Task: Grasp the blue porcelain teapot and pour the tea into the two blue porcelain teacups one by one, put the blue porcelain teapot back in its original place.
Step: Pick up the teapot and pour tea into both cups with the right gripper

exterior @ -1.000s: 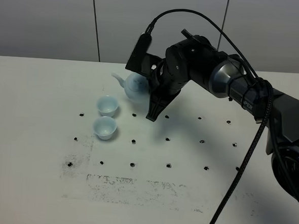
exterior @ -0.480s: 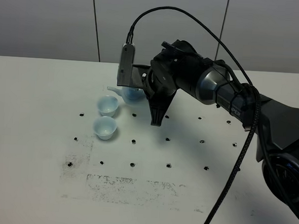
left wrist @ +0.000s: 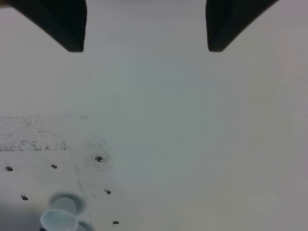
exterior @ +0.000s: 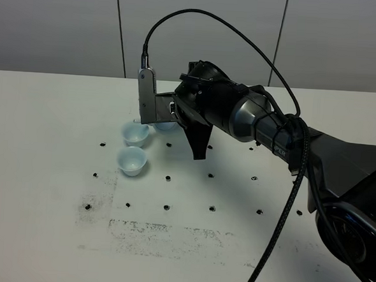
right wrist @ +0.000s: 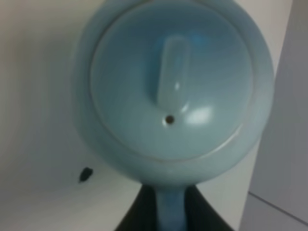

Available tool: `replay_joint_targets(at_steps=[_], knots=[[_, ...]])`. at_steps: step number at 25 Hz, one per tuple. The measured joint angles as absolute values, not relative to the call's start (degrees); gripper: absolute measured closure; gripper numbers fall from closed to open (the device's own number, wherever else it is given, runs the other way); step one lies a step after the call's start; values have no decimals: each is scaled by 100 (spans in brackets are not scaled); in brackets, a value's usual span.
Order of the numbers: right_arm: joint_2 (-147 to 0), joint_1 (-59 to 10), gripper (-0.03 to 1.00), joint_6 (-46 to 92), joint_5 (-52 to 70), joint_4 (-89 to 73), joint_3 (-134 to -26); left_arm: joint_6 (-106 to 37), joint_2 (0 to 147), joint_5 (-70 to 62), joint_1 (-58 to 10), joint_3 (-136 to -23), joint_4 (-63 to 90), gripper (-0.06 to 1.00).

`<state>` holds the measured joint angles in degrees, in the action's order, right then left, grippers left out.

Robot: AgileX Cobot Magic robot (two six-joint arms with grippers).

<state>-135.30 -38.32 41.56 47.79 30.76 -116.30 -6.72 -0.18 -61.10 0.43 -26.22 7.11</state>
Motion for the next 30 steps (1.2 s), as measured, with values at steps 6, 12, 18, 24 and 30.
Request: replay_joint_targets(at_steps=[6,12,18,24,30], knots=[[-13552,-3847,93,4282,4728,3507,-11630,-672,-18,-6110,43,-2622,711,43],[-13564,-3904,93,4386,4597,3754,-11630,-672,-18,-6110,43,-2622,711,43],[-13677,-3964,93,4391,4497,3969,-11635,-672,-18,-6110,43,-2622,711,43],[-13719,-3964,93,4391,4442,4199,-11635,-672,-18,-6110,43,-2622,711,43],[-13719,-4003,93,4391,4405,4470,-11635,-672,-18,-6110,43,-2622,711,43]])
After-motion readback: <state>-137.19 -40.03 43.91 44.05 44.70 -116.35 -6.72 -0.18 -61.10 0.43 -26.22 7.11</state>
